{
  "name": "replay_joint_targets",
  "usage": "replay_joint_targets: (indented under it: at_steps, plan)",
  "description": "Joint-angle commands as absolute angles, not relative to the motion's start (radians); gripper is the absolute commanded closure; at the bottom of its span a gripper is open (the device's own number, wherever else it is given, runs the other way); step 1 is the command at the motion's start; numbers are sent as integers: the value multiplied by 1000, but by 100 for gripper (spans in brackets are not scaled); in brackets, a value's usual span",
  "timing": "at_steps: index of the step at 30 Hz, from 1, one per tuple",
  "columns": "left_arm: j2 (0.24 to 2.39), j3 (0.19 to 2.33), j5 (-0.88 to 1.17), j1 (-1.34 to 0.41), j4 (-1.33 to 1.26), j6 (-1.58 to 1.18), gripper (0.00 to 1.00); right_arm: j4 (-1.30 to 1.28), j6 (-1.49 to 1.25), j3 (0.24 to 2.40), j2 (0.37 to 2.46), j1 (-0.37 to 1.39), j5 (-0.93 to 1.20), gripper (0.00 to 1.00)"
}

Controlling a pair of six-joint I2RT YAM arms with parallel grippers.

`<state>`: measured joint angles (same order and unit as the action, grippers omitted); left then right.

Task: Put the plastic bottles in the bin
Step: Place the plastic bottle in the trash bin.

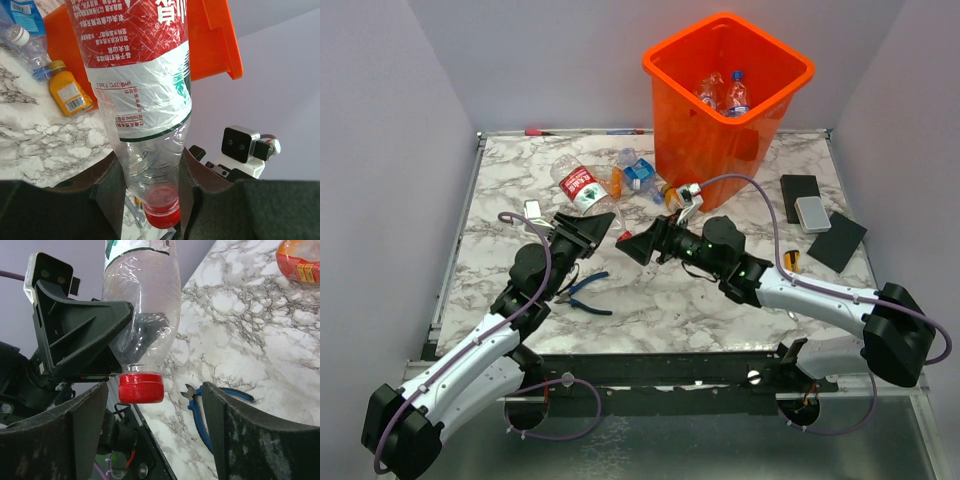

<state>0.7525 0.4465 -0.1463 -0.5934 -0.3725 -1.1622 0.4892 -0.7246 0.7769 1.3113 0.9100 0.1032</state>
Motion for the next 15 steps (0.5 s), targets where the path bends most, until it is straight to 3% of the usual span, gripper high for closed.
replay_joint_targets:
  at_steps: [1, 6, 10, 12, 15]
  plan:
    - [736, 442, -124, -601, -399, -1164, 73, 545, -729, 818, 1353, 920, 149, 23]
    - [742, 444, -110, -602, -398, -1167, 73, 567, -733, 842, 1392, 919, 165, 33]
    - [750, 451, -87, -601, -398, -1153, 71, 624, -727, 832, 1403, 919, 173, 58]
    - [764, 463, -57, -602, -389, -1134, 56, 640, -715, 816, 1391, 919, 179, 69]
    - [771, 492, -47, -603, -340, -1085, 21, 588, -677, 793, 1340, 919, 173, 89]
